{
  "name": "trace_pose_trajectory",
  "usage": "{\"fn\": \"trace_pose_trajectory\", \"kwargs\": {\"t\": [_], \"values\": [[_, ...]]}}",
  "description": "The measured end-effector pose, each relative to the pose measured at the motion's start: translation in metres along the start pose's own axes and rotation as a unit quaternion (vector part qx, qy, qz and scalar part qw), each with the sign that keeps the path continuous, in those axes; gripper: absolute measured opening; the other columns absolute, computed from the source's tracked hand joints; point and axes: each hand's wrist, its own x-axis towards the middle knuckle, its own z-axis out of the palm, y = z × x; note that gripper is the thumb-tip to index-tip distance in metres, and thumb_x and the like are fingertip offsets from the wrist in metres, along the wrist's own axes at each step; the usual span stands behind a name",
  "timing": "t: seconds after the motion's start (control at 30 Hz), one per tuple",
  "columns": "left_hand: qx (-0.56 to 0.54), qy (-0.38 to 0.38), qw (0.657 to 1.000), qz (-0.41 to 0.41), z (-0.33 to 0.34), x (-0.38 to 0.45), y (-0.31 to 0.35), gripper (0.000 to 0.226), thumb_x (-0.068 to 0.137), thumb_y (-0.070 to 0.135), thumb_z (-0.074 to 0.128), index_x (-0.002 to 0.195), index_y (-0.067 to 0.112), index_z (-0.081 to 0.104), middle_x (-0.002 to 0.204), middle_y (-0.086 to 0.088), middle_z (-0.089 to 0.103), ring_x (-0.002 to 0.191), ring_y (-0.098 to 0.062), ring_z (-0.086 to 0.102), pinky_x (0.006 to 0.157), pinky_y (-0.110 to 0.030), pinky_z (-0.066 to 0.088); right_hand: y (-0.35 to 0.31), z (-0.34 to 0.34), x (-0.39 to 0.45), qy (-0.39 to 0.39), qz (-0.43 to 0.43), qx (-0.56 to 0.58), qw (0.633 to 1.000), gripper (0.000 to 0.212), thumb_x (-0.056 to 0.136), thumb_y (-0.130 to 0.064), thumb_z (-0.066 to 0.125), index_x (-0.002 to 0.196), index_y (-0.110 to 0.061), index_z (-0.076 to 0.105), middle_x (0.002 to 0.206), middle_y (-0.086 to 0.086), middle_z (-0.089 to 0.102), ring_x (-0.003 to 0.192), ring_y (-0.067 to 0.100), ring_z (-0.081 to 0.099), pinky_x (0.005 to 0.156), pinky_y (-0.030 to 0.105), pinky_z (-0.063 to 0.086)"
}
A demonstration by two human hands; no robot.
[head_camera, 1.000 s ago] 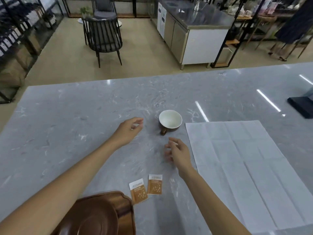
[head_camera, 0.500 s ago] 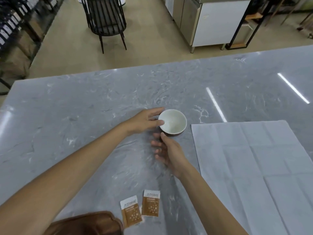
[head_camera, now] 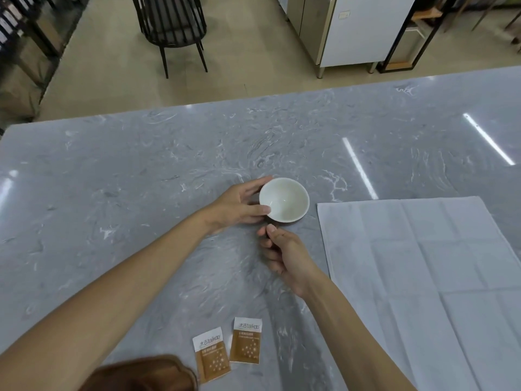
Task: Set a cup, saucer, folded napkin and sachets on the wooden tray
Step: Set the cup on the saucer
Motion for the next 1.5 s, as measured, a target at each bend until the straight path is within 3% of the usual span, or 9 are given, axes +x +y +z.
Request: {"fn": "trace_pose_trajectory", "kwargs": {"t": [0.13,0.23,0.33,0.6,1.17,1.5], "values": [[0.002,0.011,1.000,0.010,0.003,-0.012,-0.001,0.075,0.087,0.005,0.077,0.150,0.029,0.045,0.157,0.013,0.043,0.135,-0.010,0.053,0.103,-0.047,0.054,0.000,-0.002,-0.012,-0.030,0.007,-0.007,1.000,0.027,0.109,-0.028,0.048,0.100,-0.014,0.069,0.076,-0.004,0.059,0.053,0.006,0.041,0.043,0.017,0.030],[0.006,0.018,1.000,0.023,0.005,-0.025,-0.001,0.074,0.086,0.007,0.078,0.149,0.031,0.047,0.157,0.014,0.043,0.135,-0.008,0.053,0.100,-0.045,0.056,-0.001,0.004,-0.023,-0.052,0.019,0.001,0.998,0.026,0.108,-0.028,0.050,0.102,-0.013,0.070,0.084,0.000,0.069,0.066,0.008,0.063,0.049,0.017,0.043],[0.001,0.017,0.999,0.041,0.006,-0.045,0.001,0.072,0.086,0.008,0.079,0.146,0.034,0.050,0.153,0.019,0.047,0.131,-0.004,0.057,0.097,-0.040,0.058,0.000,0.015,-0.037,-0.062,0.020,0.025,0.998,0.026,0.107,-0.026,0.052,0.102,-0.010,0.072,0.088,0.005,0.073,0.074,0.011,0.071,0.060,0.017,0.054],[-0.030,0.069,0.995,0.067,0.011,-0.115,-0.002,0.070,0.085,0.005,0.079,0.145,0.028,0.052,0.148,0.010,0.054,0.127,-0.019,0.062,0.099,-0.047,0.056,0.018,0.047,-0.078,-0.083,0.007,0.018,0.996,0.031,0.109,-0.023,0.049,0.097,-0.007,0.073,0.083,0.009,0.071,0.072,0.014,0.070,0.068,0.019,0.058],[-0.066,0.121,0.985,0.102,0.017,-0.273,-0.039,0.064,0.078,0.010,0.086,0.131,0.038,0.063,0.140,0.013,0.060,0.113,-0.022,0.071,0.088,-0.041,0.061,0.093,0.117,-0.179,-0.127,-0.001,-0.049,0.991,0.032,0.106,-0.030,0.052,0.094,-0.010,0.075,0.080,0.006,0.066,0.070,0.013,0.061,0.069,0.021,0.053],[-0.099,0.152,0.977,0.108,0.025,-0.365,-0.083,0.064,0.076,0.014,0.088,0.132,0.037,0.064,0.139,0.014,0.061,0.118,-0.019,0.068,0.086,-0.037,0.061,0.151,0.150,-0.234,-0.149,-0.001,-0.108,0.983,0.033,0.107,-0.034,0.050,0.098,-0.013,0.074,0.076,0.001,0.064,0.063,0.009,0.060,0.062,0.018,0.050]]}}
